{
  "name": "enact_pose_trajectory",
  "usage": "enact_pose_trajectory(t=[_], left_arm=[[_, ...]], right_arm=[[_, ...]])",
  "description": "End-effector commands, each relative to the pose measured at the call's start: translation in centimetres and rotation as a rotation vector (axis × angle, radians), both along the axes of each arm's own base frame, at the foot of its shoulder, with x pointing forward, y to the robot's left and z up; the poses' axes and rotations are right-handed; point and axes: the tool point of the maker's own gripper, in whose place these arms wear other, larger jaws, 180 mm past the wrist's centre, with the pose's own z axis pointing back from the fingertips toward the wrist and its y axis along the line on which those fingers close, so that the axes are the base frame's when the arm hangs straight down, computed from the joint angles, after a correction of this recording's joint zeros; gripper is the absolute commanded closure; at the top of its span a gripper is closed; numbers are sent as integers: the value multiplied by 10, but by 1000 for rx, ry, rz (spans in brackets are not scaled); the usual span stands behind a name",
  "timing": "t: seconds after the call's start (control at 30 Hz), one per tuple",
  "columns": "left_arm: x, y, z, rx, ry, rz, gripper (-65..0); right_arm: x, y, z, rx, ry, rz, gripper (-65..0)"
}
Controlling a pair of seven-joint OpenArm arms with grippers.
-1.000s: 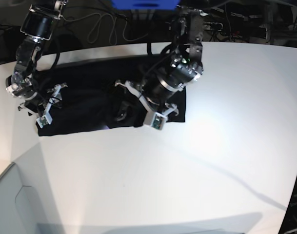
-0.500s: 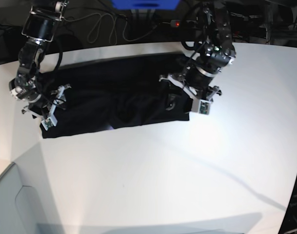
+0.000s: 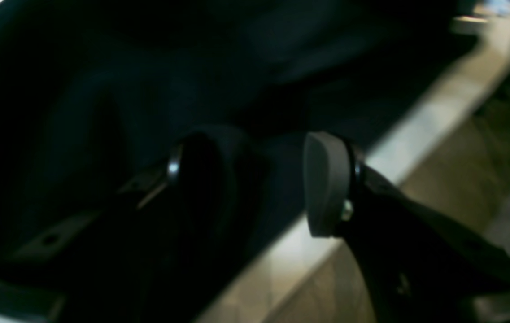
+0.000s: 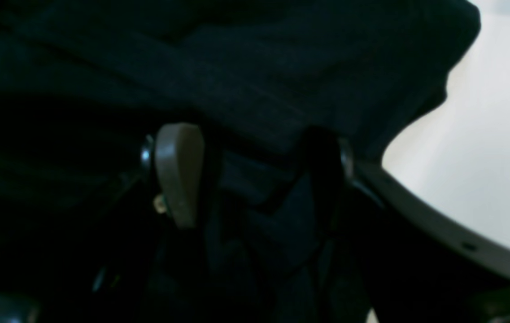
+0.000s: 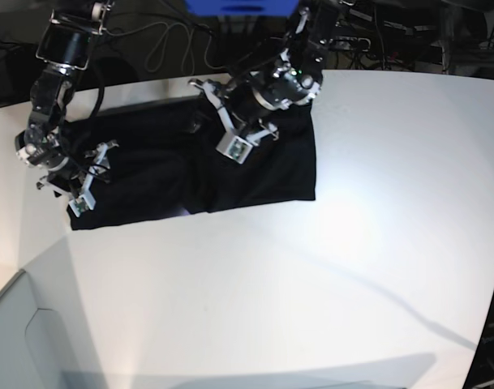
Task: Fold the T-shirt properly
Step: 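Press and smooth the folded half with the left gripper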
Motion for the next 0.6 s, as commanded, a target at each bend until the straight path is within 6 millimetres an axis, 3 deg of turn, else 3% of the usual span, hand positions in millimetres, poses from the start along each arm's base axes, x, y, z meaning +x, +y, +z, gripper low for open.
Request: enact_pose_trajectory(t=[0.0,0.1,0.23,0.3,0.4,0.5,0.57], left_arm=[[6,-14,24,-60,-63,-22,-322],[-4,-32,34,-87,-80,-77,-322],[4,-29,50,-101,-125,-60,-322],[14,-15,63,-101,-163,-12,-322],[25,24,70,-74,-187,105,-326],[40,63,68,-28,-203,214,-326],[45,77,65,-7,-203,253,-327]], right_arm=[[-11,-7,-8,-50,64,21,-354],[-11,-7,-8,-50,64,21,-354],[-11,-7,-8,-50,64,21,-354],[-11,-7,-8,-50,64,21,-354],[-11,-6,-8,-48,64,21,-354],[-12,-5,-8,-47,64,21,-355],[-12,-6,-8,-47,64,20,-355]])
